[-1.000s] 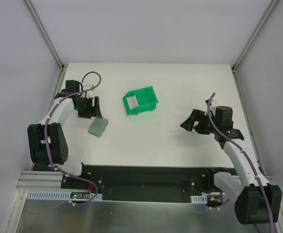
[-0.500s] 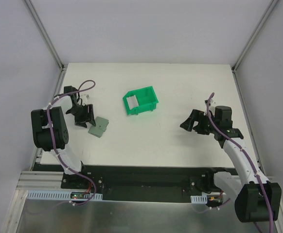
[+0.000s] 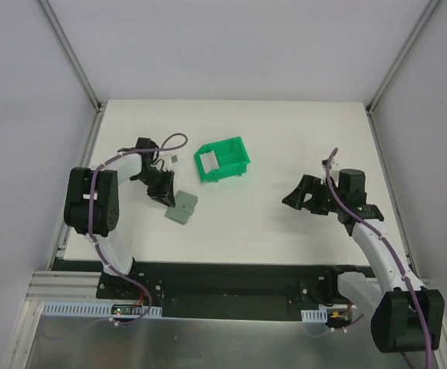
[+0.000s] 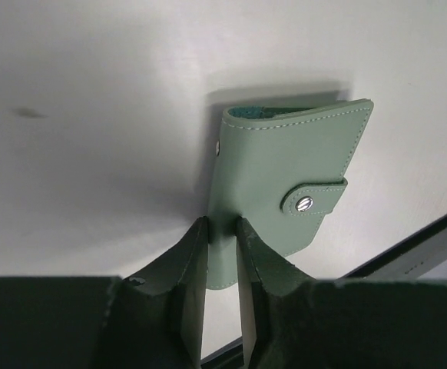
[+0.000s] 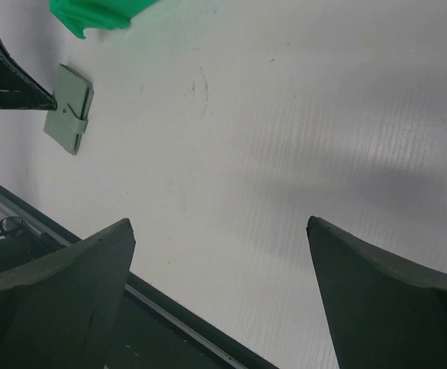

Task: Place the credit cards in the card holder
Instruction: Move the card holder to the center of the board, then open the card holder at the center of the board.

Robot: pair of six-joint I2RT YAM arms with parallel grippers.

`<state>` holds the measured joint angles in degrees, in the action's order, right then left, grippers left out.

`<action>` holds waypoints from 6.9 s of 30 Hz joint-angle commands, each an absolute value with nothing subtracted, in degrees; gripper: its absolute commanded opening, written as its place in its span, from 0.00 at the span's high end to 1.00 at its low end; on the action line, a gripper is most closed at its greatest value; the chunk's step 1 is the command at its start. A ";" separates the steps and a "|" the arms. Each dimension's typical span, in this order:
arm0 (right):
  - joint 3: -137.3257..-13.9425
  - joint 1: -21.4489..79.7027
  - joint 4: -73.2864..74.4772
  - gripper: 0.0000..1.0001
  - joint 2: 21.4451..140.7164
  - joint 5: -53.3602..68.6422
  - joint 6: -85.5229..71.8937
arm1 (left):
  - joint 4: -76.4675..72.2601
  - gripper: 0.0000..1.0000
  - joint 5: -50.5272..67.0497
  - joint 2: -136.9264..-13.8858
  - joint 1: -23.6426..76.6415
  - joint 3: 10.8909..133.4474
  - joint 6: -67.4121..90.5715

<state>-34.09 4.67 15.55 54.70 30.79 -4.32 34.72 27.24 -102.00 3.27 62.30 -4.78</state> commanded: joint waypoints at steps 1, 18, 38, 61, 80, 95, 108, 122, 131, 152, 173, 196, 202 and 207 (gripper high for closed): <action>-32.70 6.15 13.36 0.01 52.65 33.75 -6.41 | 33.32 0.83 30.15 -99.50 9.57 58.63 -1.68; -16.27 32.77 -7.10 0.13 52.29 18.64 -27.76 | 1.09 0.57 34.18 -93.08 31.02 42.03 19.59; -22.06 49.04 -27.78 0.39 80.68 9.06 -43.50 | -25.48 0.02 33.41 -85.45 31.64 23.39 31.55; -25.05 49.39 -14.57 0.28 71.54 7.02 -33.29 | -7.99 0.01 6.73 -59.50 36.04 22.24 24.27; -20.83 53.08 -27.16 0.46 77.96 7.65 -43.07 | -24.34 0.28 43.94 -77.34 29.89 21.36 19.60; -23.03 53.44 -28.12 0.54 83.23 7.82 -42.89 | -26.54 0.61 50.45 -85.69 27.25 23.82 21.09; -23.38 53.35 -28.30 0.60 86.04 8.61 -42.80 | -36.03 0.69 50.27 -88.42 27.25 24.35 28.21; -22.24 53.35 -28.13 0.61 81.57 7.03 -39.03 | -29.72 0.93 45.62 -88.24 27.33 26.54 26.03; -25.66 53.35 -23.82 0.60 73.21 6.94 -28.49 | -21.27 1.00 40.96 -88.42 30.23 28.48 21.53; -30.06 52.65 -26.71 0.60 86.04 16.08 -28.74 | -22.41 1.00 39.55 -87.01 30.67 27.69 23.03; -30.40 52.47 -18.73 0.60 74.71 7.91 -25.93 | -22.50 1.00 37.09 -84.29 30.67 26.37 24.35; -34.19 52.21 -27.15 0.69 88.42 18.89 -27.69 | -22.76 1.00 37.35 -82.88 30.67 26.63 25.22; -34.63 52.29 -28.56 0.77 88.50 20.39 -27.25 | -23.38 1.00 37.44 -82.53 30.67 26.28 25.66; -36.03 52.12 -28.74 0.71 91.22 21.44 -27.95 | -24.61 1.00 38.05 -82.18 30.76 25.84 26.45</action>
